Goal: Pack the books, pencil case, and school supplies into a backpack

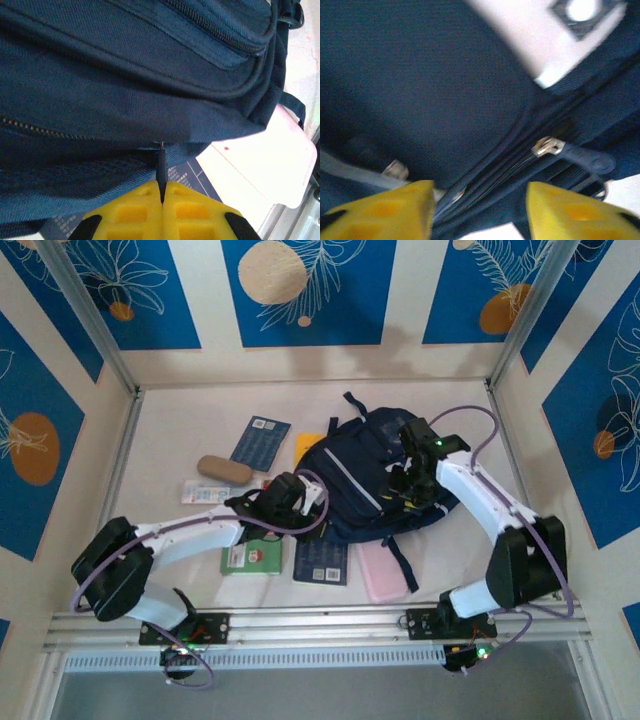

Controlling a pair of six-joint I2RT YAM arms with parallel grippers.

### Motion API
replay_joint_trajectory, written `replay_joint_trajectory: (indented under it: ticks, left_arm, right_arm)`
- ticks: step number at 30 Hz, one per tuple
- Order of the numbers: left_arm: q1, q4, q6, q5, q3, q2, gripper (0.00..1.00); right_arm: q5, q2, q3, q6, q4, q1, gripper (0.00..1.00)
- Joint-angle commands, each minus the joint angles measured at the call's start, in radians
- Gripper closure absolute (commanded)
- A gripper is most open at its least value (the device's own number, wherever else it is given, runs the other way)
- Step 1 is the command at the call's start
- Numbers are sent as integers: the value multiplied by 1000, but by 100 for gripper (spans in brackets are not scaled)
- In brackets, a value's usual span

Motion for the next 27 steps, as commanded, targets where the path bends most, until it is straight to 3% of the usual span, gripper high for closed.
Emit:
replay_joint_trajectory:
  ticks: [1, 5, 8, 12, 14, 17, 27]
  left_arm:
    - [-13, 40, -24, -16, 39, 5, 100]
    - [-13, 45, -27, -33, 21, -31, 100]
    - [-14, 53, -32, -45, -7, -63, 100]
    - [-13, 48, -33, -51, -32, -87, 100]
    - [-14, 48, -36, -54, -43, -97, 100]
    - [-13, 48, -39, -57, -57, -110, 100]
    - [-13, 47, -47, -79, -76, -112, 100]
  right_arm:
    - [-212, -91, -45, 78, 6, 8, 42]
    - [-339, -127, -126, 348, 58, 5, 42]
    - [-401, -179, -233, 621, 159, 19, 49]
    - [-384, -276, -383, 909, 344, 52, 40]
    - [-385, -276, -417, 954, 389, 53, 35]
    - [-373, -265, -459, 1006, 456, 57, 35]
    - [-275, -260, -540, 1059, 530, 89, 66]
